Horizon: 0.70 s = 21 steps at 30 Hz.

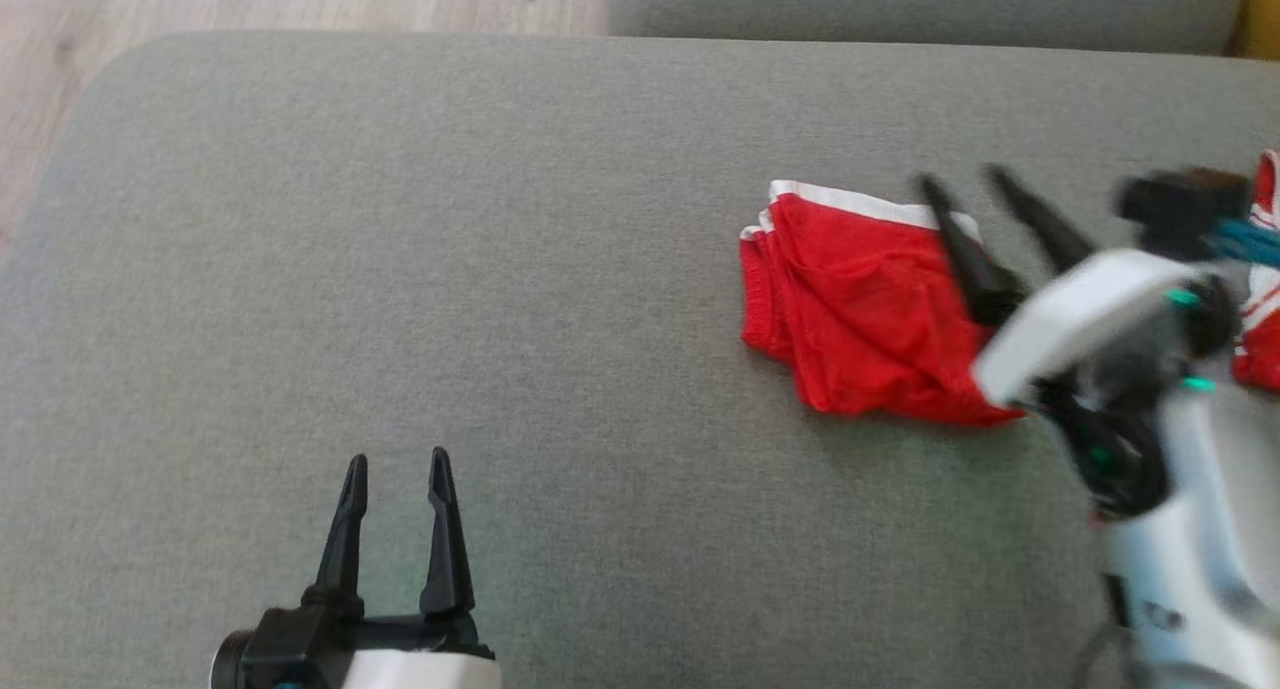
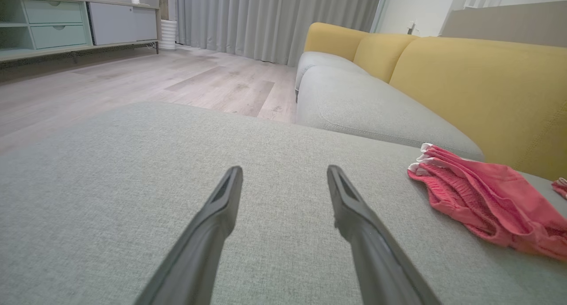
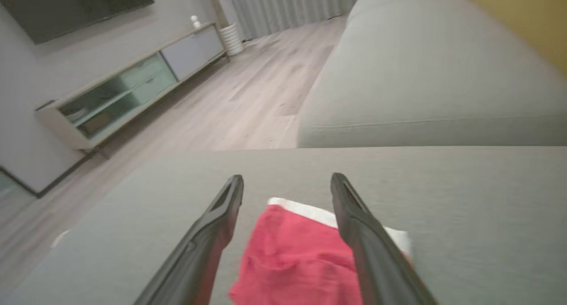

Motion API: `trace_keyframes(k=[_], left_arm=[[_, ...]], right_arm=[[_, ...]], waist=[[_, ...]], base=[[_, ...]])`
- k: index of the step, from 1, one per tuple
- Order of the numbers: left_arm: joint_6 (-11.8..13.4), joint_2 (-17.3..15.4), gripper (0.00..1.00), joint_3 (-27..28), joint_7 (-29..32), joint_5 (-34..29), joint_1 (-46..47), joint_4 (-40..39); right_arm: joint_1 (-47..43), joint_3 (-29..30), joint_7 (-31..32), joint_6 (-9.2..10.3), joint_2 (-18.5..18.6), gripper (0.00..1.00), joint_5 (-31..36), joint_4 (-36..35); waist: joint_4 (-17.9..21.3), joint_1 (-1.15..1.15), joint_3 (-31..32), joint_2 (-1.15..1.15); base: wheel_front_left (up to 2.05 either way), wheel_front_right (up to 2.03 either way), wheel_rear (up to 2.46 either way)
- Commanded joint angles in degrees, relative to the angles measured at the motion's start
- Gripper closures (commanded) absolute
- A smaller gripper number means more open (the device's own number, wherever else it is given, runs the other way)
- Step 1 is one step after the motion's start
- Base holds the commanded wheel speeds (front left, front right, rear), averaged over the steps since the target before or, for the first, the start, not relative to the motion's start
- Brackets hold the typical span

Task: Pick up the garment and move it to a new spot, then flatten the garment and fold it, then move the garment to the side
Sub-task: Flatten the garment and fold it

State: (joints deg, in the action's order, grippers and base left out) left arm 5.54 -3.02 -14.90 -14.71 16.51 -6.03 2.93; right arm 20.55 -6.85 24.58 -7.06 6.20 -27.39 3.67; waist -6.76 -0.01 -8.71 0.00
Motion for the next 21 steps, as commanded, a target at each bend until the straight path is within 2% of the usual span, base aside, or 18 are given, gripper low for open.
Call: trace_keyframes(k=[1, 4, 5, 6, 7, 8, 9, 10, 11, 21], left_arm=[[-0.1, 0.1, 0.0, 2.0, -0.3, -0.9, 0.6, -2.1], [-0.4, 0.1, 0.0, 2.2, -0.3, -1.2, 0.8, -2.3], [-0.4, 0.1, 0.0, 2.3, -0.3, -1.4, 0.9, -2.4], [-0.5, 0.1, 0.0, 2.4, -0.3, -1.5, 1.0, -2.5], [-0.5, 0.1, 0.0, 2.4, -0.3, -1.6, 1.1, -2.5], [-0.5, 0.1, 0.0, 2.4, -0.3, -1.6, 1.1, -2.5], [-0.6, 0.1, 0.0, 2.4, -0.3, -1.8, 1.3, -2.5], [-0.7, 0.1, 0.0, 2.4, -0.3, -2.0, 1.4, -2.5], [-0.8, 0.1, 0.0, 2.5, -0.3, -2.1, 1.6, -2.5], [-1.1, 0.1, 0.0, 2.9, -0.3, -2.5, 2.8, -2.3]], right_arm=[[-0.9, 1.1, -2.6, -0.43, 2.4, 0.0, 3.2, -2.8], [-2.1, 3.6, -6.0, -0.43, 5.9, 0.0, 7.7, -2.6], [-2.3, 4.5, -6.9, -0.43, 6.3, 0.05, 8.0, -1.9], [-2.3, 5.1, -7.7, -0.43, 7.1, 0.22, 8.6, -1.1], [-2.2, 5.5, -8.4, -0.43, 8.0, 0.49, 9.5, 0.0], [-2.2, 5.5, -8.4, -0.43, 8.0, 0.49, 9.5, 0.0], [-2.1, 5.5, -9.1, -0.43, 8.9, 0.66, 10.3, 1.2], [-1.9, 5.1, -9.8, -0.43, 9.4, 0.91, 10.5, 2.5], [-1.7, 4.7, -10.2, -0.43, 9.7, 1.0, 10.1, 3.9], [1.0, -7.7, -14.0, -0.43, 13.3, 1.0, 3.7, 16.3]], waist=[[0.5, 0.01, 0.1, 0.0], [0.5, 0.01, -0.6, 0.0], [0.5, 0.01, -1.0, 0.0], [0.4, 0.01, -1.4, 0.0], [0.2, 0.01, -1.9, 0.0], [0.2, 0.01, -1.9, 0.0], [0.0, 0.01, -2.3, 0.0], [-0.3, 0.01, -2.8, 0.0], [-0.5, 0.01, -3.2, 0.0], [-2.1, 0.01, -5.5, 0.0]], base=[[0.0, 0.0, 0.0], [0.0, 0.0, 0.0], [0.0, 0.0, 0.0], [0.0, 0.0, 0.0], [0.0, 0.0, 0.0], [0.0, 0.0, 0.0], [0.0, 0.0, 0.0], [0.0, 0.0, 0.0], [0.0, 0.0, 0.0], [0.0, 0.0, 0.0]])
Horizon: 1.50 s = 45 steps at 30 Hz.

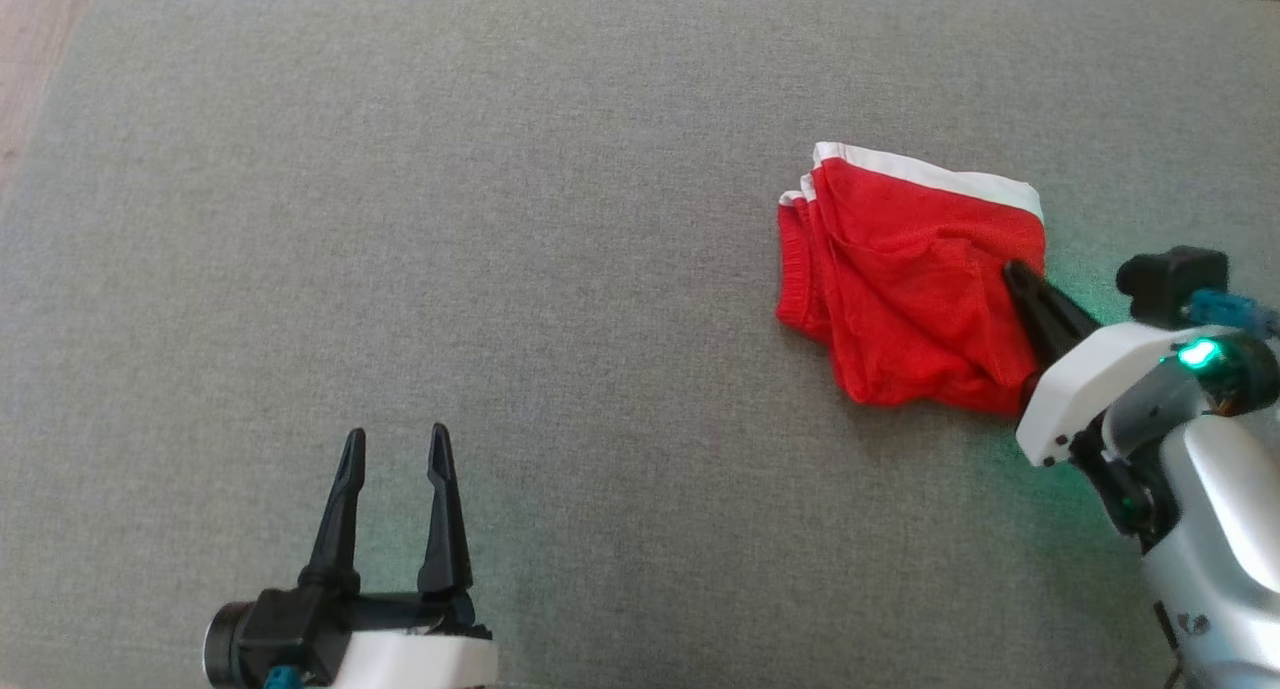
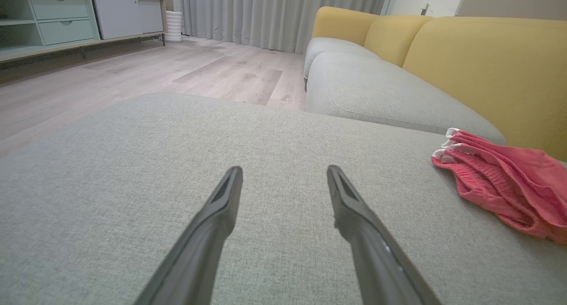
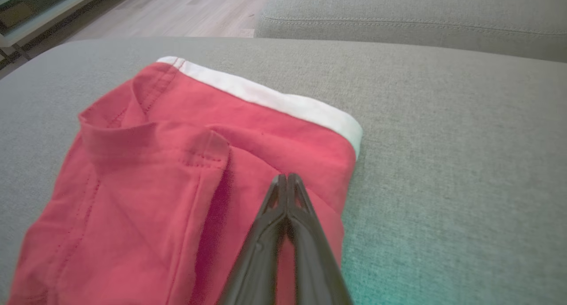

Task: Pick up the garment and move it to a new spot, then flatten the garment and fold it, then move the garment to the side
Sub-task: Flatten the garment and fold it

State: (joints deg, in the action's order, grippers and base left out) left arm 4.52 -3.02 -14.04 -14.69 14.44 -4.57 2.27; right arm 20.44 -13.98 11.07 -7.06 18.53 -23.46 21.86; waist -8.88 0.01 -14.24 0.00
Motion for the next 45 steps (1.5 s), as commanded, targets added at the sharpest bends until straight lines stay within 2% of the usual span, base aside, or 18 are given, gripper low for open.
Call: trace_keyframes(k=[1, 9, 15, 24, 27, 31, 34, 35, 36, 37, 38, 45], left_arm=[[-0.1, 0.1, 0.0, 2.1, -0.3, -0.4, 1.3, -1.6], [0.2, 0.1, 0.0, 1.7, -0.3, -0.2, 1.5, -1.6], [0.5, 0.1, 0.0, 1.8, -0.3, -0.1, 0.7, -1.4], [1.2, 0.1, 0.0, 2.9, -0.3, 0.4, -1.4, -1.4], [1.2, 0.1, 0.0, 3.8, -0.3, -0.1, -2.3, -1.5], [1.0, 0.1, 0.0, 4.7, -0.3, -0.5, -2.9, -1.7], [0.8, 0.1, 0.0, 5.8, -0.3, -1.0, -3.8, -1.9], [0.6, 0.1, 0.0, 6.4, -0.3, -1.1, -4.2, -1.9], [0.5, 0.1, 0.0, 6.9, -0.3, -1.4, -4.6, -1.9], [0.3, 0.1, 0.0, 7.4, -0.3, -1.5, -5.0, -1.9], [0.1, 0.1, 0.0, 7.9, -0.3, -1.8, -5.6, -1.9], [-3.8, -0.7, 0.0, 11.4, -0.3, -3.9, -8.4, -0.6]], right_arm=[[1.4, -1.4, -0.9, -0.43, 1.2, 1.0, -0.7, -0.8], [3.8, -9.7, -3.6, -0.43, 1.5, 1.0, -3.9, 3.4], [3.2, -17.7, -5.0, -0.43, 1.8, 1.0, -7.7, 1.2], [-0.3, -28.2, -2.3, -0.43, 1.3, 1.0, -11.0, -2.7], [-0.9, -29.8, -3.0, -0.43, 0.6, 1.0, -11.5, -3.5], [-1.8, -28.9, -4.9, -0.43, 0.3, 1.0, -11.7, -4.6], [-3.5, -24.5, -7.8, -0.43, 0.4, 1.0, -11.2, -6.4], [-4.5, -21.8, -9.2, -0.43, 0.2, 0.88, -10.9, -7.0], [-5.6, -19.0, -10.5, -0.43, 0.0, 0.68, -10.3, -7.5], [-6.7, -16.6, -11.5, -0.43, 0.0, 0.19, -9.2, -8.2], [-7.9, -14.4, -12.3, -0.43, 0.1, 0.0, -7.9, -8.8], [-16.6, 1.6, -19.1, -0.43, -0.2, 0.0, 3.1, -13.0]], waist=[[-0.1, -0.01, 0.0, 0.0], [-0.1, -0.01, 0.6, 0.0], [-0.1, -0.01, 2.5, 0.0], [0.8, -0.01, 6.5, 0.0], [2.0, -0.01, 8.1, 0.0], [3.3, -0.01, 9.8, 0.0], [4.5, -0.01, 11.8, 0.0], [4.9, -0.01, 12.4, 0.0], [5.3, -0.01, 12.9, 0.0], [5.7, -0.01, 13.4, 0.0], [6.1, -0.01, 13.9, 0.0], [7.7, -0.01, 15.4, 0.0]], base=[[0.0, 0.0, 0.0], [0.0, 0.0, 0.0], [0.0, 0.0, 0.0], [0.0, 0.0, 0.0], [0.0, 0.0, 0.0], [0.0, 0.0, 0.0], [0.0, 0.0, 0.0], [0.0, 0.0, 0.0], [0.0, 0.0, 0.0], [0.0, 0.0, 0.0], [0.0, 0.0, 0.0], [0.0, 0.0, 0.0]])
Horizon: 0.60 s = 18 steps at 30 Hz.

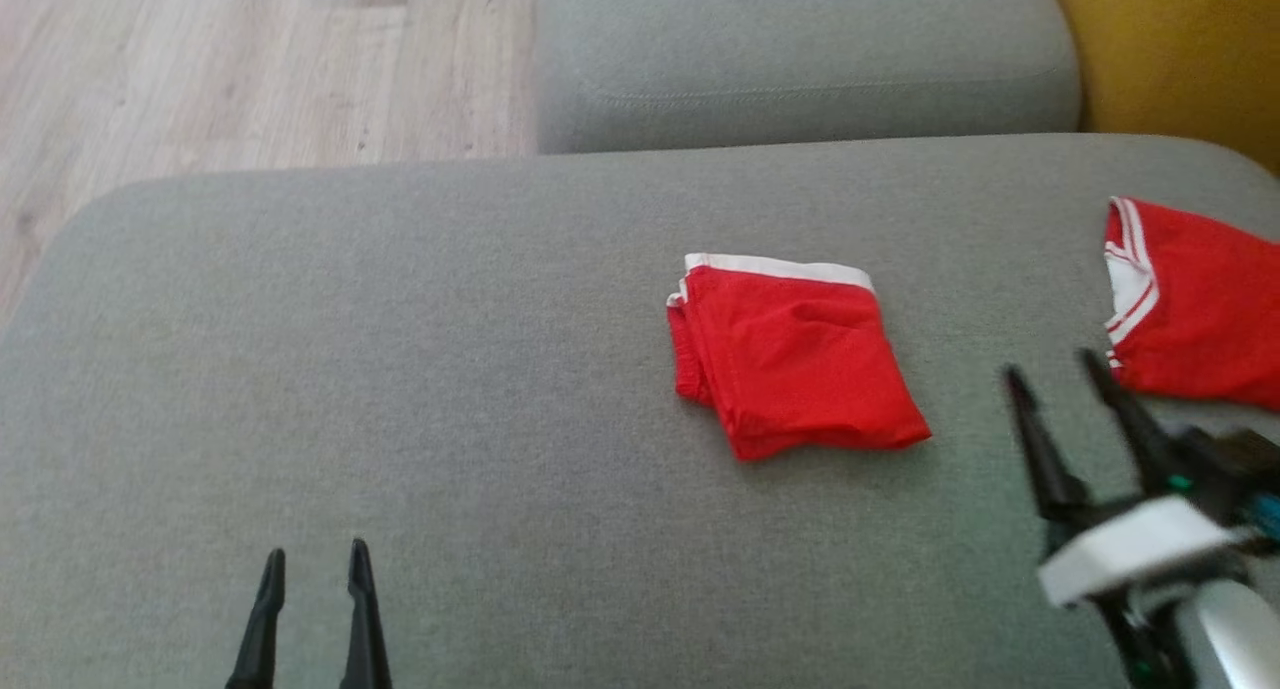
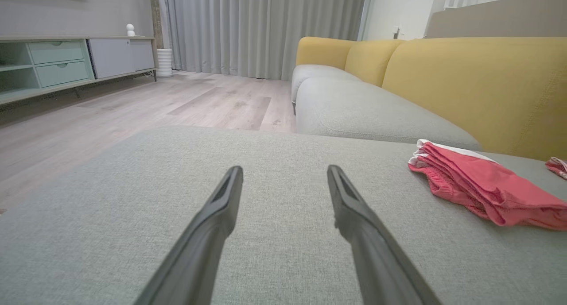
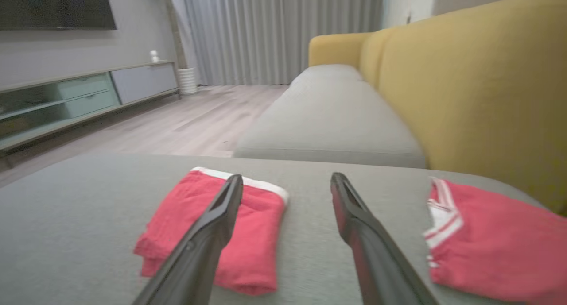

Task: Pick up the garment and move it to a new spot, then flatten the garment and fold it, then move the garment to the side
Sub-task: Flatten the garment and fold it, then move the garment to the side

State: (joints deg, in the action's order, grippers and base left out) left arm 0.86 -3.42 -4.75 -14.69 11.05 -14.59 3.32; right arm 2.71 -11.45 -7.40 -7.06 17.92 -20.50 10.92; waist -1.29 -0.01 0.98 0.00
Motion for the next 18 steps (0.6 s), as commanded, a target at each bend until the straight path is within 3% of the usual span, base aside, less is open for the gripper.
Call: trace_keyframes(k=[1, 9, 18], left_arm=[[-0.8, -0.3, 0.0, 3.1, -0.3, -0.7, 1.0, -1.4], [-2.5, 0.1, 0.0, 4.7, -0.3, -1.1, -3.0, 0.9], [-3.0, 0.3, 0.0, 5.4, -0.3, -1.6, -3.9, 1.7]], right_arm=[[-1.5, 2.3, -2.6, -0.43, -0.6, 0.0, 2.2, -2.9], [-9.7, 8.4, -6.5, -0.43, -5.0, 0.0, 5.6, -3.1], [-9.6, 8.2, -7.4, -0.43, -7.6, 0.0, 6.8, -0.4]], waist=[[0.3, 0.01, 0.6, 0.0], [-0.3, 0.01, 2.4, 0.0], [-1.7, 0.01, 2.7, 0.0]], base=[[0.0, 0.0, 0.0], [0.0, 0.0, 0.0], [0.0, 0.0, 0.0]])
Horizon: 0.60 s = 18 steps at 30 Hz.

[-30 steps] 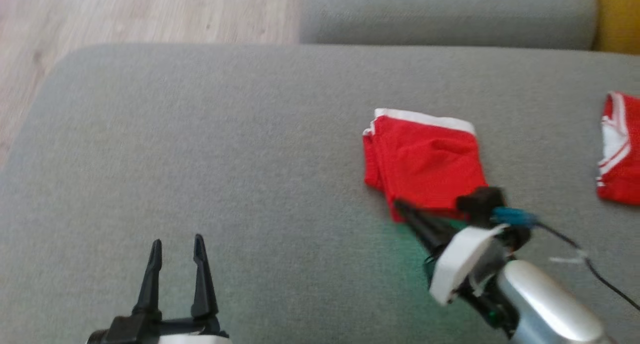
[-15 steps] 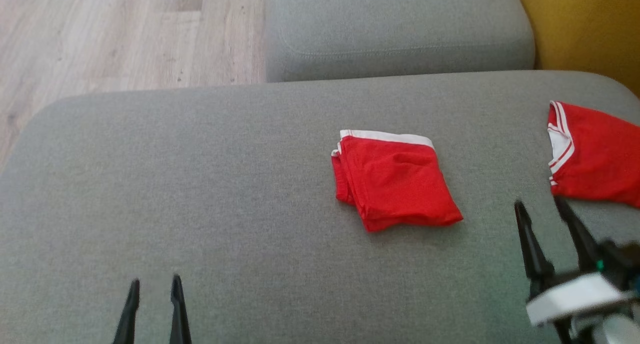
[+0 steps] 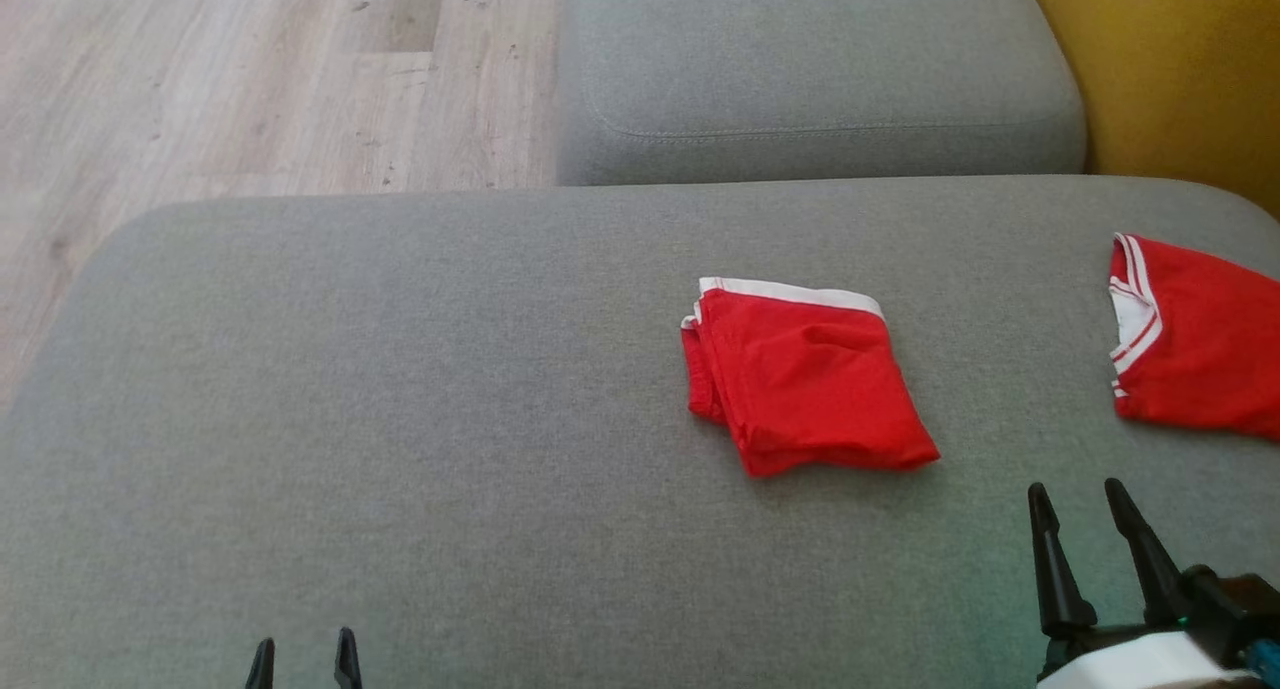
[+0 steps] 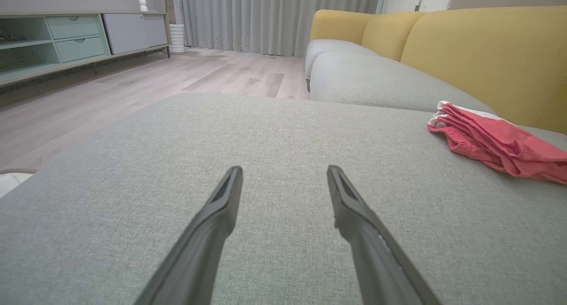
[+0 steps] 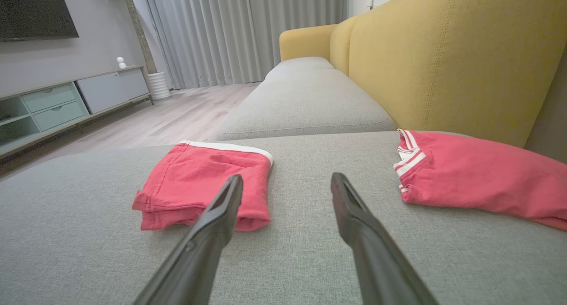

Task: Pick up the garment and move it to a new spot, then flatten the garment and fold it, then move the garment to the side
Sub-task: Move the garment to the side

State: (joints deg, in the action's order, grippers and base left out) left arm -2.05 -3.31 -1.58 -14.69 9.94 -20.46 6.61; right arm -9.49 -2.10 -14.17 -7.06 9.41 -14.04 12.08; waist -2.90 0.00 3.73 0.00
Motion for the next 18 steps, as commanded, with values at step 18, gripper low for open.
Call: trace_keyframes(k=[18], left_arm=[[-0.9, 0.4, 0.0, 1.4, -0.3, -1.0, 4.3, -1.7]], right_arm=[[19.5, 5.6, 25.7, -0.43, -2.2, 0.0, -18.4, -5.9]], waist=[[-1.5, 0.0, -3.0, 0.0]], base=[[0.0, 0.0, 0.0]])
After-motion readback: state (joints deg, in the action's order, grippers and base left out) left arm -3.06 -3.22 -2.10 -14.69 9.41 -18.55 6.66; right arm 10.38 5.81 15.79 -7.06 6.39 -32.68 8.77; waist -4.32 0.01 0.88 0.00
